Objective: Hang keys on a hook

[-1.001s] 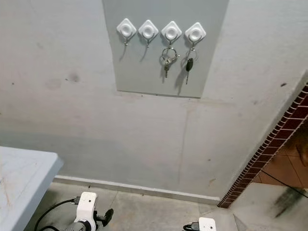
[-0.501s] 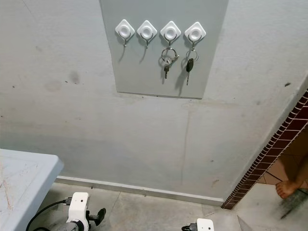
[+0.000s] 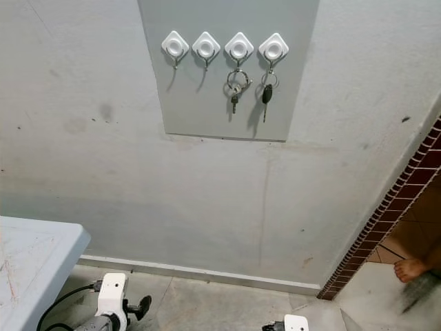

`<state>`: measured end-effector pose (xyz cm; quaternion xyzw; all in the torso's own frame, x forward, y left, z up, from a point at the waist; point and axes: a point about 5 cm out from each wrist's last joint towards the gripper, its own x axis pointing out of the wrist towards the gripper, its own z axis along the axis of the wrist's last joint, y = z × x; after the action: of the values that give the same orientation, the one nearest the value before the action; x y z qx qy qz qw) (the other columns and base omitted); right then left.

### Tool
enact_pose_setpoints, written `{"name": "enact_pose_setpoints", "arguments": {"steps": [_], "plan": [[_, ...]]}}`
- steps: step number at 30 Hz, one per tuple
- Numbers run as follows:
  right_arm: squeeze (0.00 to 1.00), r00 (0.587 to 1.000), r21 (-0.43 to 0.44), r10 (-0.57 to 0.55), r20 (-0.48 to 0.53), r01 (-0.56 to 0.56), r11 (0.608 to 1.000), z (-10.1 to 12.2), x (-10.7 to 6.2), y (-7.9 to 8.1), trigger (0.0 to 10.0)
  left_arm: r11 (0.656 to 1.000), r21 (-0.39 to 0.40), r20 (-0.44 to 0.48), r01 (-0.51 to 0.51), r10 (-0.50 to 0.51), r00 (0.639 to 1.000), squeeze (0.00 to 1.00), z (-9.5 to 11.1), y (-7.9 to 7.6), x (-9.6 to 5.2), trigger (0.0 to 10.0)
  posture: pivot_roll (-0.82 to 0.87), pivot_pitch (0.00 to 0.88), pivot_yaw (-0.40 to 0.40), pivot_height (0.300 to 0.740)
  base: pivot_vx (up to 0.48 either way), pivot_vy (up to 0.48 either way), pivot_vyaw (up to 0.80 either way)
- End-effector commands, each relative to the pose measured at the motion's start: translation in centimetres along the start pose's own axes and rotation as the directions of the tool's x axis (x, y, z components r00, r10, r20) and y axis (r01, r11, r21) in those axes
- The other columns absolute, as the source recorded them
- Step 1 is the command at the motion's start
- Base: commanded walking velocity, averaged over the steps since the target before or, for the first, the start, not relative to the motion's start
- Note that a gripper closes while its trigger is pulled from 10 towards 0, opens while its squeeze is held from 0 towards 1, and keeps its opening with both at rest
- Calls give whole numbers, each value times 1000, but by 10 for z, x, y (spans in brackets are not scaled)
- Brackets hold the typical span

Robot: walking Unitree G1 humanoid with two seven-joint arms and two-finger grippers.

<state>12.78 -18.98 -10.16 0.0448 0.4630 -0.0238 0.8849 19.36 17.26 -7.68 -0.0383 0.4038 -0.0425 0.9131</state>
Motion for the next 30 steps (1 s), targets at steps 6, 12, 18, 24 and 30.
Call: {"name": "enact_pose_setpoints", "arguments": {"steps": [6, 12, 18, 24, 30], "plan": [[0, 1000, 4, 1, -19, -1, 1000, -6, -1, 2, 10000, 1000, 17, -7, 4, -4, 1000, 0, 2, 4, 0, 10000, 35, 0, 60, 740, 0, 0, 0], [0, 999, -9, -9, -48, 9, 1000, -15, -4, -1, 10000, 1000, 20, -15, 14, -13, 1000, 0, -2, 2, -1, 10000, 38, 0, 62, 740, 0, 0, 0], [0, 998, -22, -9, -67, 8, 1000, -21, -6, 0, 10000, 999, 29, -29, 19, -18, 999, 0, -6, 2, -2, 10000, 30, 0, 61, 740, 0, 0, 800], [0, 998, -35, -7, -67, 5, 999, -19, -6, 0, 10000, 1000, 23, -32, 21, -20, 999, 0, -8, 1, -2, 10000, 38, 0, 54, 740, 0, 0, 800], [0, 998, -52, -2, -59, -1, 999, -13, -3, 1, 10000, 1000, 20, -32, 17, -16, 999, 0, -9, 1, -3, 10000, 42, 0, 53, 740, 0, 0, 800]]}}
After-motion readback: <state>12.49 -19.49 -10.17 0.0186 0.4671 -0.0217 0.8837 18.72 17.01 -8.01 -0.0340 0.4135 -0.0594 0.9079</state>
